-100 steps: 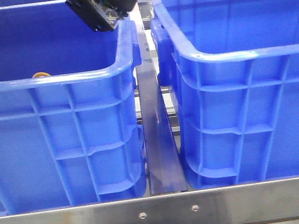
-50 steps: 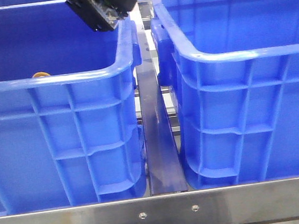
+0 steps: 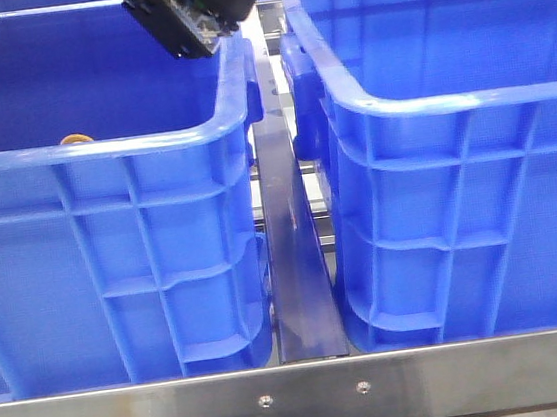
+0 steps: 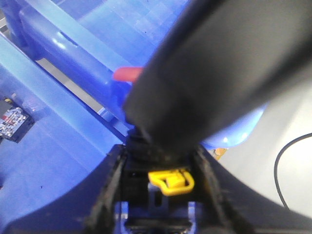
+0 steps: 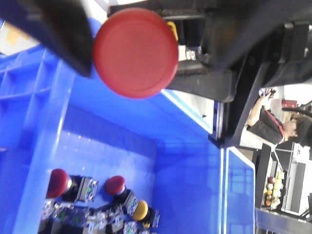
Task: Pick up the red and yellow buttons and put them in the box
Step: 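Grasp the red button with the right gripper and release the left, then lower the red button into the empty crate with the right gripper and release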
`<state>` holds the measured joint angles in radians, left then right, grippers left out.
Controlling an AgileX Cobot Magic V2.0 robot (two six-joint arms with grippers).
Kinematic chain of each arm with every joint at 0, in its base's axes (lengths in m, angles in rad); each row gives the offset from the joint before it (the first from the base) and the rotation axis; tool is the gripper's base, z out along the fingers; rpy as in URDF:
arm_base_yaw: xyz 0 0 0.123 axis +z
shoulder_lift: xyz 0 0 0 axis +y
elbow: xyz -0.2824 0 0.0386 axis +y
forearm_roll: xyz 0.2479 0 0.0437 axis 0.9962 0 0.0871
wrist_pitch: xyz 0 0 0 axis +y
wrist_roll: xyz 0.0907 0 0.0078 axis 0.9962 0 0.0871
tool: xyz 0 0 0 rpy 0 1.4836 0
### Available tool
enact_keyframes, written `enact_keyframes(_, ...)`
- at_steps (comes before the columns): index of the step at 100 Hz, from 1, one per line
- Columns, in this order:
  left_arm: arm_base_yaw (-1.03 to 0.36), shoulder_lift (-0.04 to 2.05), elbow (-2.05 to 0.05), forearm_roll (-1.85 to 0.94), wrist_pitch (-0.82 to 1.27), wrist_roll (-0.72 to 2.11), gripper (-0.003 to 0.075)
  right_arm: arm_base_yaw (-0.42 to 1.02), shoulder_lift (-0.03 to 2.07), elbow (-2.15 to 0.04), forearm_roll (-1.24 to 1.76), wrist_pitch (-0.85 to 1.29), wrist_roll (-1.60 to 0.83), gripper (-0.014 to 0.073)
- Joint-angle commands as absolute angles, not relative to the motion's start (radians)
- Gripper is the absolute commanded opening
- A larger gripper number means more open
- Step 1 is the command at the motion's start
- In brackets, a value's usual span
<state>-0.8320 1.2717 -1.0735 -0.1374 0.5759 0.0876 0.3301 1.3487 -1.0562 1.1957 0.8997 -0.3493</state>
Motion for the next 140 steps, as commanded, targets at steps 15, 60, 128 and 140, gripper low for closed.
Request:
enact_keyframes(15,-0.840,1.238,-1.102,-0.154,0.500,0.088,0.0087,0.332,1.324,-1.091,1.249,0.893,-0.386,0.0156)
enact_keyframes(60,-0.840,1.238,-1.102,-0.158,0.511,0.088,0.0512,0.245,1.287,-1.103,1.236,0.853,-0.503,0.0142)
enact_keyframes(128,-0.840,1.238,-1.102,-0.160,0.518,0.083,0.0512,0.126,1.162,-0.918,0.955,0.161,-0.760,0.0125)
enact_keyframes(140,-0.840,1.238,-1.102,-0.160,0.516,0.083,0.0512,0.126,1.213,-0.918,0.955,0.067,-0.775,0.0125)
